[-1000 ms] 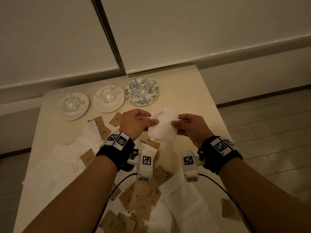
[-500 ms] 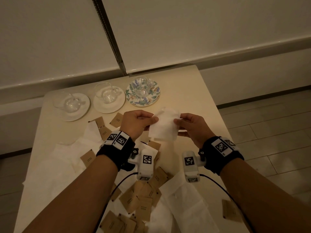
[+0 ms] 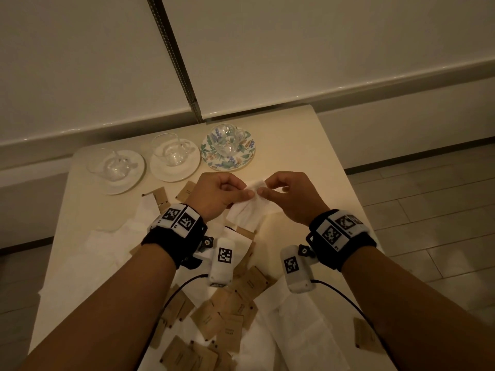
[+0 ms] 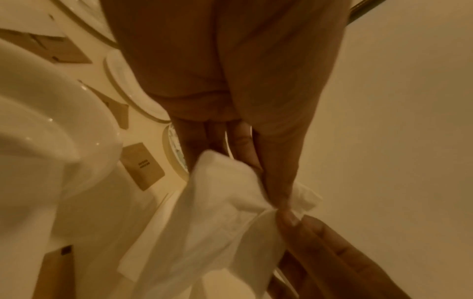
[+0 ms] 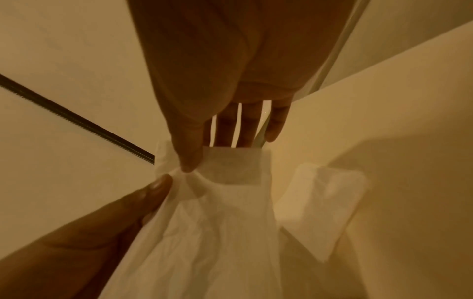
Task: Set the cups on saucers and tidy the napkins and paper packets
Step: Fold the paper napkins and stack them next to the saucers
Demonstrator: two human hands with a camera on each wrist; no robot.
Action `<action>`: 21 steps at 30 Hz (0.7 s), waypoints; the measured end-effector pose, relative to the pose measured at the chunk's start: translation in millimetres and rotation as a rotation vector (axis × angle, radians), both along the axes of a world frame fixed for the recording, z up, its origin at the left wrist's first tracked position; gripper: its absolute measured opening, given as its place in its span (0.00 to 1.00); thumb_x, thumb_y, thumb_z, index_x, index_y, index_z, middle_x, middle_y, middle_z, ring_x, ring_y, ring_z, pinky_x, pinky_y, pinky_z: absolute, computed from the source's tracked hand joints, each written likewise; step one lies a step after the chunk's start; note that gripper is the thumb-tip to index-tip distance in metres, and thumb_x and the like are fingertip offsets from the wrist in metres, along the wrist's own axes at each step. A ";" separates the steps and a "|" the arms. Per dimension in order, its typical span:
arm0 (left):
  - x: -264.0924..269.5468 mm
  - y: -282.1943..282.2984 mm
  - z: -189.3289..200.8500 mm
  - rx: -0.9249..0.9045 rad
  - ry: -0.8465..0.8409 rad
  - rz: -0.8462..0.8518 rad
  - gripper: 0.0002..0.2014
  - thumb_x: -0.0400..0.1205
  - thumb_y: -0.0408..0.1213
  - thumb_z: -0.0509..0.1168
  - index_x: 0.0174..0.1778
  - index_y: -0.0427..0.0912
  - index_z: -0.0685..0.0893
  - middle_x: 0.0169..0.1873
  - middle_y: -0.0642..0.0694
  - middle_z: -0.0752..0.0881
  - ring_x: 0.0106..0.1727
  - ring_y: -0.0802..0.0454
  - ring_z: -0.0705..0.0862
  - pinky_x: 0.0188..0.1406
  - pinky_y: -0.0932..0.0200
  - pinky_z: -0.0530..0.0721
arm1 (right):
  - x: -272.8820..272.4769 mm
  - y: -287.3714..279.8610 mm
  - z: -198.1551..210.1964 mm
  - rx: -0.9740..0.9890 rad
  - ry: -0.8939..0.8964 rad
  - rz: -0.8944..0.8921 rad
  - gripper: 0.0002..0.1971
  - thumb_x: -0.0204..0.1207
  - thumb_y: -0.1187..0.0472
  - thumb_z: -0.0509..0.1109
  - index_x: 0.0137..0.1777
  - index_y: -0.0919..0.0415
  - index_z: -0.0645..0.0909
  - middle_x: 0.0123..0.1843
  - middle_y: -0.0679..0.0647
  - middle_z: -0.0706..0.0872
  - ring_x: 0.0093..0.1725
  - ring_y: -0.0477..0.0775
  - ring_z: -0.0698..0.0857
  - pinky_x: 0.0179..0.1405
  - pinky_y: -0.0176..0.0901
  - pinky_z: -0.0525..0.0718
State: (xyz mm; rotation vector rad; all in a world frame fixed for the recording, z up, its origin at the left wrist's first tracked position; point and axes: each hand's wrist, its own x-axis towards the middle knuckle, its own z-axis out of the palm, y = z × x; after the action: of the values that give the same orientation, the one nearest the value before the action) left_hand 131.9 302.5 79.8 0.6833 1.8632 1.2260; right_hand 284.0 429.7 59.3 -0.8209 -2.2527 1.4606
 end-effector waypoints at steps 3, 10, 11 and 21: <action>-6.8 -1.1 8.2 -0.012 0.047 -0.061 0.08 0.69 0.34 0.81 0.32 0.47 0.89 0.24 0.49 0.83 0.29 0.54 0.79 0.30 0.65 0.80 | 0.6 4.2 1.3 -0.059 0.011 0.005 0.04 0.72 0.60 0.79 0.38 0.55 0.87 0.36 0.43 0.88 0.37 0.35 0.84 0.39 0.23 0.78; -16.5 -5.8 29.2 -0.059 0.133 -0.202 0.07 0.72 0.34 0.80 0.38 0.40 0.88 0.31 0.43 0.87 0.34 0.50 0.83 0.37 0.59 0.82 | 6.5 12.4 20.2 -0.055 -0.075 0.083 0.31 0.66 0.50 0.83 0.70 0.49 0.78 0.64 0.44 0.83 0.61 0.40 0.81 0.53 0.28 0.78; -14.7 -6.1 32.4 -0.065 0.147 -0.247 0.07 0.72 0.35 0.80 0.39 0.39 0.88 0.31 0.41 0.87 0.33 0.51 0.83 0.36 0.61 0.80 | 2.6 9.7 26.4 -0.010 -0.072 0.138 0.34 0.65 0.47 0.82 0.72 0.46 0.77 0.67 0.41 0.81 0.63 0.38 0.78 0.53 0.24 0.74; -17.3 -9.8 49.7 -0.053 0.259 -0.285 0.07 0.70 0.37 0.81 0.36 0.41 0.89 0.31 0.36 0.88 0.31 0.54 0.83 0.34 0.65 0.82 | -4.3 9.9 40.2 -0.004 -0.191 0.314 0.20 0.66 0.51 0.83 0.57 0.52 0.87 0.50 0.41 0.88 0.48 0.35 0.83 0.44 0.22 0.78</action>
State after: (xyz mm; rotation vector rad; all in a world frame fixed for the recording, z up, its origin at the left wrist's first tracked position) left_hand 114.6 292.7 129.5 1.0790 1.9163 0.9358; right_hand 279.7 439.6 99.6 -0.6539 -2.6183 1.5777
